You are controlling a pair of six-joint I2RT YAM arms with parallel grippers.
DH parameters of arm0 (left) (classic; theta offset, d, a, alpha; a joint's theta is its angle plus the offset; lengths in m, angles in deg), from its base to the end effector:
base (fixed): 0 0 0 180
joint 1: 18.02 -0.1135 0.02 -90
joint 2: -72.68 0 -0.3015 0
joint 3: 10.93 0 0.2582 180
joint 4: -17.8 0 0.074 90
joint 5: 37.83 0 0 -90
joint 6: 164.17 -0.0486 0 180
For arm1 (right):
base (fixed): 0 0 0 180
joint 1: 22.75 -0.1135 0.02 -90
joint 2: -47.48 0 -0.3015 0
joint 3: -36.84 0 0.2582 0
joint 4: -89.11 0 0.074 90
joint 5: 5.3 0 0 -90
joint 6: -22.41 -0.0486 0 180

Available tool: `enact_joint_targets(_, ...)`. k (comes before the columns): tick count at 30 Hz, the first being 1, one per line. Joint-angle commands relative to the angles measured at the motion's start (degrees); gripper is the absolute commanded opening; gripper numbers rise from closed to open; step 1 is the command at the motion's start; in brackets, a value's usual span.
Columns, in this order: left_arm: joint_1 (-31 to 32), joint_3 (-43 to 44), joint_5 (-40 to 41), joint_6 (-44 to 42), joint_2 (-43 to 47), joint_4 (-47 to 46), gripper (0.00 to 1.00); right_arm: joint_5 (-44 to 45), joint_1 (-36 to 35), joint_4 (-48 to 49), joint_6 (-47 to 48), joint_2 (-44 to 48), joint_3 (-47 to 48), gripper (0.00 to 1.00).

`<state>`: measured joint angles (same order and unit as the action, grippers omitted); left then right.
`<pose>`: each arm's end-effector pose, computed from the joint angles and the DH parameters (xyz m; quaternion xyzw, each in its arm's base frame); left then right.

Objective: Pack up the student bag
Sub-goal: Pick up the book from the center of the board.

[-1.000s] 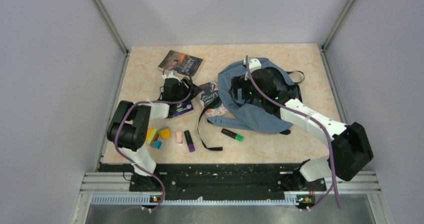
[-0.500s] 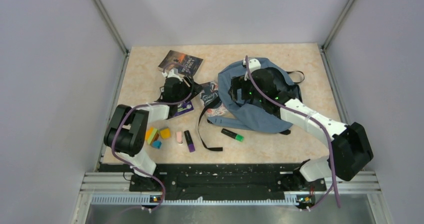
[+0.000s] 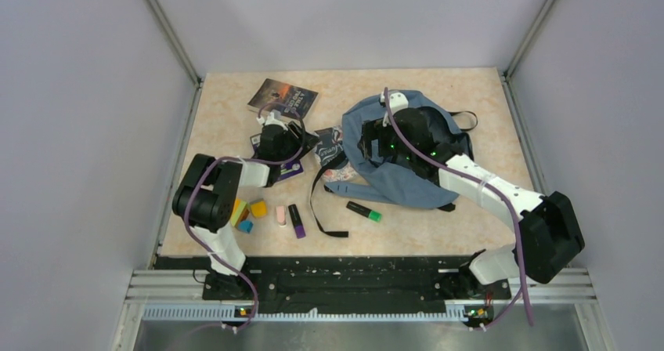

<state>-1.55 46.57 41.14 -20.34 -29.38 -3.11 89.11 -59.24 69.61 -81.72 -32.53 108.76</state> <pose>0.3603 -0.1162 0.1784 -0.2170 0.8061 -0.3793 0.3990 0.2690 0.1943 0.3174 -0.1462 0.8423 0.1916 0.4821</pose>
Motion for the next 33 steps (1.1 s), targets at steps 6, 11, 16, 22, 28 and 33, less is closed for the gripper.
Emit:
enact_joint_targets(6,0.25,0.06,-2.15,2.50,-3.71,-7.32,0.41,0.30,-0.51,0.15,-0.08,-0.23,0.51,0.88)
enact_joint_targets(11,0.30,0.49,-1.73,1.48,-3.40,-6.44,0.16,2.02,-0.51,-0.43,0.16,-0.04,0.02,0.88)
enact_joint_targets(16,0.21,-0.07,-2.31,-0.10,-1.49,-7.15,0.00,2.31,-0.51,-0.35,0.40,1.11,-0.47,0.88)
enact_joint_targets(22,0.23,-1.64,-4.07,-5.01,6.82,-9.46,0.00,4.25,-0.50,-0.31,0.51,2.70,-1.45,0.88)
enact_joint_targets(28,0.23,-0.31,-5.20,-9.66,17.30,-5.99,0.00,4.95,-0.51,-0.32,0.28,4.80,-1.92,0.91)
enact_joint_targets(33,0.18,1.99,-3.32,-14.66,25.13,1.52,0.00,4.54,-0.51,-0.51,0.24,7.13,-2.10,0.93)
